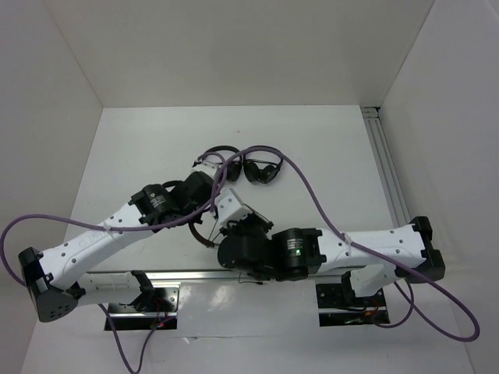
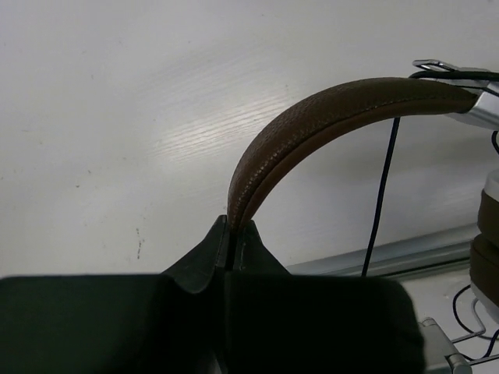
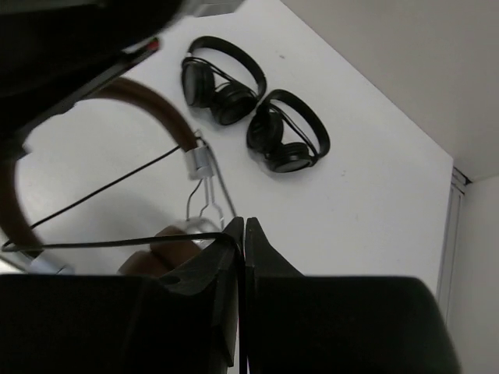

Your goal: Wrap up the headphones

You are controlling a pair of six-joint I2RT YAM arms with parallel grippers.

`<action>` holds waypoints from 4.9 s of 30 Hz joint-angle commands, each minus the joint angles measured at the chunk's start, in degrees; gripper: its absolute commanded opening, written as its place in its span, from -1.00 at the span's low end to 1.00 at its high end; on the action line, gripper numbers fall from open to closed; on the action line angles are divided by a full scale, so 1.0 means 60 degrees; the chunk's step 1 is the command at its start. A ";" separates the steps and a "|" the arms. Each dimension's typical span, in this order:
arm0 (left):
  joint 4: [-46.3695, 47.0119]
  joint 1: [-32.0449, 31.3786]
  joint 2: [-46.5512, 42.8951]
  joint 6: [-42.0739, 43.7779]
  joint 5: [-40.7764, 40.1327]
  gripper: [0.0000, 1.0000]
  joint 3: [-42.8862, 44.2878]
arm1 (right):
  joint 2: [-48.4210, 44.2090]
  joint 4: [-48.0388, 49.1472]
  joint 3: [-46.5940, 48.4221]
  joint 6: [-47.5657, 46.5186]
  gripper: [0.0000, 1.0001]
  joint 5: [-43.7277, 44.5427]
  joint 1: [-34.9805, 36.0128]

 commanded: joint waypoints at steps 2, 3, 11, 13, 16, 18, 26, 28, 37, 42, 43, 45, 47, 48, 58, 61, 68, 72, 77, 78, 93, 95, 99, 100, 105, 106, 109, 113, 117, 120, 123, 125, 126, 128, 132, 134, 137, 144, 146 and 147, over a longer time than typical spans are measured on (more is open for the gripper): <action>0.0084 -0.0483 -0.0569 0.0076 0.0103 -1.00 -0.0154 | -0.1142 0.1036 -0.0424 -0.0980 -0.79 -0.0139 -0.1043; 0.0084 -0.0484 -0.0728 0.0076 0.0248 -1.00 -0.0241 | -0.1346 0.1445 -0.0571 -0.1214 -0.79 -0.0228 -0.1393; -0.0194 -0.1406 -0.1432 0.0076 0.1025 -1.00 -0.0344 | -0.1715 0.3162 -0.1349 -0.2153 -0.79 -0.2101 -0.3650; -0.0282 -0.1494 -0.1433 0.0076 0.1026 -1.00 -0.0257 | -0.1715 0.3382 -0.1437 -0.2240 -0.75 -0.2673 -0.4176; -0.0370 -0.1583 -0.1521 0.0076 0.1229 -1.00 -0.0256 | -0.1715 0.3689 -0.1437 -0.2460 -0.63 -0.2997 -0.4500; -0.0370 -0.1685 -0.1521 0.0193 0.1231 -1.00 -0.0256 | -0.1715 0.3778 -0.1335 -0.2577 -0.60 -0.3317 -0.4822; -0.0370 -0.1685 -0.1433 0.0193 0.1231 -1.00 0.0021 | -0.1715 0.4010 -0.1494 -0.2594 -0.57 -0.5441 -0.6828; -0.0370 -0.1685 -0.1520 0.0193 0.1231 -1.00 0.0022 | -0.1715 0.4275 -0.1946 -0.2448 -0.60 -0.5967 -0.7049; -0.0663 -0.1685 -0.1916 0.0090 0.1523 -1.00 0.0929 | -0.1496 0.6121 -0.3412 -0.1685 -0.91 -0.7593 -0.8075; -0.0663 -0.1685 -0.2107 0.0265 0.1964 -1.00 0.1208 | -0.1218 0.6882 -0.3765 -0.1362 -0.94 -0.8562 -0.8442; -0.0663 -0.1685 -0.2107 0.0266 0.1964 -1.00 0.1295 | -0.1217 0.6971 -0.3766 -0.1275 -0.94 -0.8680 -0.8442; -0.0663 -0.1685 -0.2107 0.0179 0.1877 -1.00 0.1544 | -0.1217 0.7321 -0.4028 -0.1187 -0.94 -0.9279 -0.8442; -0.0663 -0.1685 -0.2107 0.0090 0.1789 -1.00 0.1735 | -0.1217 0.7673 -0.4422 -0.1056 -0.87 -1.0096 -0.8442; -0.0576 -0.1685 -0.2107 0.0003 0.1788 -1.00 0.1852 | -0.1115 0.8110 -0.4585 -0.0881 -0.87 -1.0392 -0.8442; 0.1460 -0.1685 -0.2107 -0.1111 0.1290 -1.00 0.2673 | -0.0310 1.1322 -0.6491 0.0394 -0.87 -1.2371 -0.8354; 0.1578 -0.1685 -0.2107 -0.1520 0.0854 -1.00 0.3039 | 0.0101 1.1834 -0.6491 0.0498 -0.90 -1.2737 -0.8224; 0.1490 -0.1685 -0.1874 -0.2428 -0.0511 -1.00 0.3655 | 0.0686 1.3532 -0.7179 0.1142 -0.87 -1.3134 -0.7900; 0.1402 -0.1685 -0.1390 -0.2692 -0.0702 -1.00 0.4196 | 0.1535 1.4470 -0.7209 0.1450 -0.87 -1.3134 -0.7710; 0.1402 -0.1685 -0.0951 -0.3000 -0.1038 -1.00 0.4796 | 0.2503 1.5436 -0.7120 0.1874 -0.87 -1.3091 -0.7534; 0.1402 -0.1685 -0.0950 -0.3088 -0.1039 -1.00 0.4797 | 0.2649 1.5671 -0.7120 0.1991 -0.87 -1.3003 -0.7534; 0.0715 -0.1685 -0.1140 -0.3762 -0.1611 -1.00 0.5061 | 0.4994 1.7797 -0.6973 0.3047 -0.92 -1.3076 -0.7358; 0.0598 -0.1685 -0.1242 -0.3865 -0.1932 -1.00 0.5149 | 0.4994 1.7797 -0.7193 0.3047 -0.96 -1.2943 -0.7358; 0.0143 -0.1685 -0.1330 -0.4450 -0.2518 -1.00 0.5149 | 0.4805 1.7987 -0.7821 0.3047 -0.96 -1.2446 -0.7138; 0.0026 -0.1685 -0.1330 -0.4552 -0.2693 -1.00 0.5062 | 0.4804 1.7987 -0.7925 0.3047 -0.96 -1.2228 -0.6993; -0.0297 -0.1598 -0.1433 -0.5503 -0.3281 -1.00 0.4828 | 0.4335 1.7638 -0.8248 0.3047 -0.96 -1.1129 -0.6043; -0.0297 -0.1496 -0.1520 -0.5621 -0.3397 -1.00 0.4711 | 0.4248 1.7505 -0.8248 0.3047 -0.96 -1.0837 -0.5880; -0.0574 -0.1378 -0.1521 -0.6134 -0.3689 -1.00 0.4622 | 0.4159 1.6861 -0.8248 0.2842 -0.96 -1.0323 -0.5221; -0.0693 -0.0603 -0.1419 -0.6370 -0.3823 -1.00 0.4622 | 0.3882 1.6552 -0.8614 0.2842 -0.96 -0.9575 -0.4298; -0.0575 0.0129 -0.1199 -0.6005 -0.3648 -1.00 0.4622 | 0.3254 1.6380 -0.8937 0.2740 -0.93 -0.8917 -0.3332; -0.0284 0.0847 -0.0834 -0.5770 -0.3298 -1.00 0.4432 | 0.2479 1.5354 -0.8645 0.2214 -0.98 -0.7747 -0.2147; 0.0256 0.1784 -0.0744 -0.5258 -0.2727 -1.00 0.3979 | 0.1615 1.4020 -0.8381 0.1979 -1.00 -0.6184 -0.0843; 0.0624 0.2688 -0.0744 -0.4687 -0.2330 -1.00 0.3481 | 0.1144 1.3010 -0.8279 0.1977 -1.00 -0.5070 -0.0080; 0.0829 0.3013 -0.0744 -0.4482 -0.1835 -1.00 0.3290 | 0.0910 1.2702 -0.8191 0.1977 -1.00 -0.4686 0.0154; 0.1342 0.3643 -0.0744 -0.3881 -0.1306 -1.00 0.2777 | 0.0265 1.1604 -0.8000 0.1977 -1.00 -0.4069 0.0785; 0.1899 0.4832 -0.0832 -0.3178 -0.0177 -1.00 0.1957 | -0.0292 0.9627 -0.6947 0.1977 -1.00 -0.2457 0.1503; 0.2134 0.4833 -0.0920 -0.2667 -0.0087 -1.00 0.1548 | -0.0396 0.8575 -0.6551 0.1977 -1.00 -0.2076 0.1708; 0.2135 0.4746 -0.0643 -0.2167 -0.0247 -1.00 0.1211 | -0.0702 0.7198 -0.5643 0.1555 -1.00 -0.1840 0.1957; 0.2325 0.4042 -0.0554 -0.0737 -0.0105 -1.00 0.0344 | -0.1202 0.4678 -0.3358 0.0046 -1.00 -0.2074 0.2164; 0.2164 0.3502 -0.0437 -0.0410 0.0116 -1.00 0.0199 | -0.1202 0.3914 -0.2582 -0.0335 -1.00 -0.1885 0.2164; 0.2164 0.3312 -0.0437 -0.0031 0.0219 -1.00 0.0198 | -0.1115 0.3229 -0.2333 -0.0642 -1.00 -0.1884 0.2164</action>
